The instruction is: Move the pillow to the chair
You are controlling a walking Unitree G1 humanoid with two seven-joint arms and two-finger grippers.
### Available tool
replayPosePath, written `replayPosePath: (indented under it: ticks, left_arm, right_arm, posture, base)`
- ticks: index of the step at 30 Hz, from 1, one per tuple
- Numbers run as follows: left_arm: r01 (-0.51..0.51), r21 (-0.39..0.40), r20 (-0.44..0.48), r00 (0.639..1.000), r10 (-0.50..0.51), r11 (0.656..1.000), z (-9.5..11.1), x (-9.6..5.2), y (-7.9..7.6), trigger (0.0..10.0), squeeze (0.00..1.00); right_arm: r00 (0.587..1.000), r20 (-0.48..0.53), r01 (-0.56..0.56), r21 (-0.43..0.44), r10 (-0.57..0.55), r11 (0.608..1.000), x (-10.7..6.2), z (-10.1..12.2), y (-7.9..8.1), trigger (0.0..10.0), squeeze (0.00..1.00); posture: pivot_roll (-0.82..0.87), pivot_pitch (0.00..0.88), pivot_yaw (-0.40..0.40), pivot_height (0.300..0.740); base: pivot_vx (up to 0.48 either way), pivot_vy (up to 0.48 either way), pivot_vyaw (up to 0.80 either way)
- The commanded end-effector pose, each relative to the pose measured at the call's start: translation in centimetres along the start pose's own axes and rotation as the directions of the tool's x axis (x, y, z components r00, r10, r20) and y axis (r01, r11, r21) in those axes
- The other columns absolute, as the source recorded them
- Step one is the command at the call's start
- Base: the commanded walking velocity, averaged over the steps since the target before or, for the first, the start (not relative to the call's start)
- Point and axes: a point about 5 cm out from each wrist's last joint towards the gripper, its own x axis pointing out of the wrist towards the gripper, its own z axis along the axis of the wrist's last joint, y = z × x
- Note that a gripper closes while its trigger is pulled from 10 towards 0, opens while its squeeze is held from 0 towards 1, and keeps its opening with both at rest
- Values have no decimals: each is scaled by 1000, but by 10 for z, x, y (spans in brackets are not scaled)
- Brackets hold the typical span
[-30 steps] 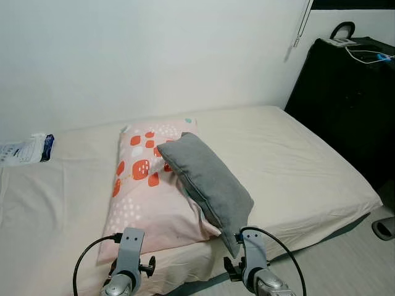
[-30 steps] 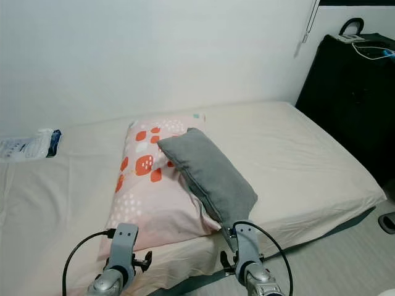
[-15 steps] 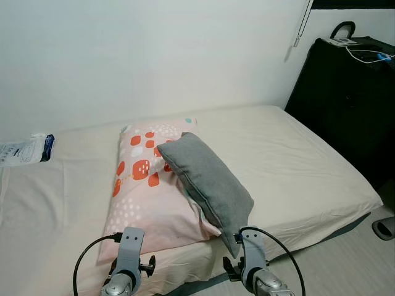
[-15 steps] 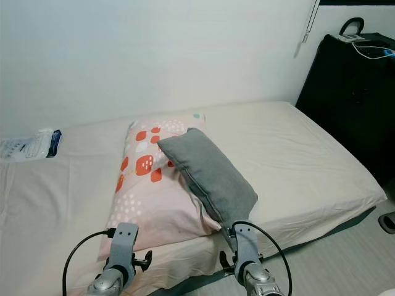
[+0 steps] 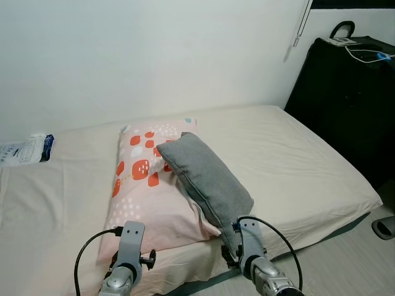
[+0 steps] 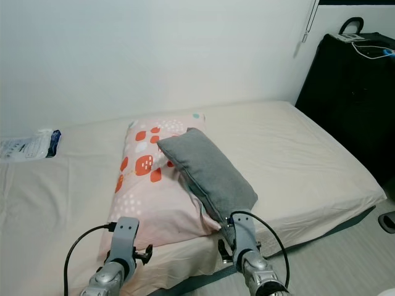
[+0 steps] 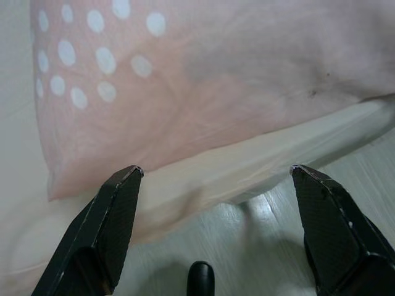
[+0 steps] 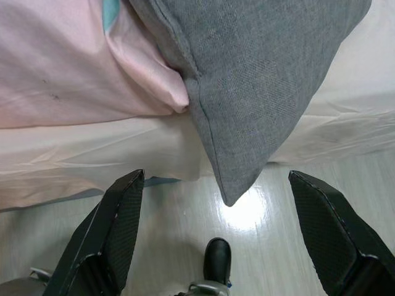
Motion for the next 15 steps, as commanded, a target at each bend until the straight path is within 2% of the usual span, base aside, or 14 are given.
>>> replayPosePath:
  ticks: [1,8,15]
  left_arm:
    - [-18,-4,5,1000,18,1000,4,1,3,10000,0]
    - [0,10,8,1000,0,1000,7,3,-6,10000,0]
    - [-6,0,7,1000,6,1000,6,3,-7,10000,0]
  right_arm:
    - [1000,1,14,-4,-14,1000,0,4,-4,10000,0]
    - [1000,12,26,-6,-26,1000,0,8,-13,10000,0]
    - [1000,8,29,-15,-29,999,0,7,-12,10000,0]
  posture:
    - [31,0,-87,740]
    - [23,0,-89,740]
    - [14,0,-88,740]
  base:
    - [0,0,0]
    - [0,0,0]
    - [0,0,0]
